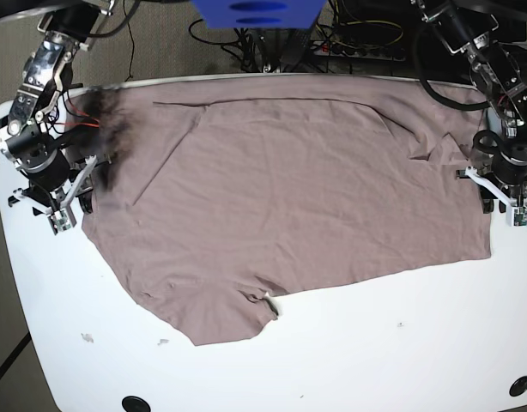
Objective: Fold the T-shirt properly
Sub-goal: 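Release the shirt edge and move both grippers along the shirt sides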
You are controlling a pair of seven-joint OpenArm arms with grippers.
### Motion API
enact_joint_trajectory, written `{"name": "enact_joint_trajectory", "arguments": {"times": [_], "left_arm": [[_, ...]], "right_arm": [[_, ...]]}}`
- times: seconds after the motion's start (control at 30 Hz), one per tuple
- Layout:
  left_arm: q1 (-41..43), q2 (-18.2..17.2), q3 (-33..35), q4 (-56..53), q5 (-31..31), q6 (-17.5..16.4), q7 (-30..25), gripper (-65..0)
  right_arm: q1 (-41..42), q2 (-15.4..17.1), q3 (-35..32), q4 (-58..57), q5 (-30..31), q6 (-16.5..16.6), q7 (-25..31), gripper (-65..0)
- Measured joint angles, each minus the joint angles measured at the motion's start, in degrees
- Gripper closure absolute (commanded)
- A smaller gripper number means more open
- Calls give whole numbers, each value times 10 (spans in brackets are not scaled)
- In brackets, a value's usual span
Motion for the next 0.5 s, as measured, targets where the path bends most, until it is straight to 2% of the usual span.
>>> {"name": "enact_joint_trajectory", "arguments": {"times": [0.13,0.23,0.37,0.5], "left_arm": [[-45,2,-2,-18,8,6,16,-198],[-66,1,-1,-29,10,8,14,-201],[-86,2,7,-46,5,6,-2,-202],[-103,-1,13,-102,37,16,-10,-205]], "right_arm": [[67,6,-38,-60,-3,-3,-23,-230],[96,5,-50,-72,8,-4,-15,-230],[109,7,-65,-79,13,-2,2,-230],[106,7,-77,-101,-12,-2,-11,-228]]}}
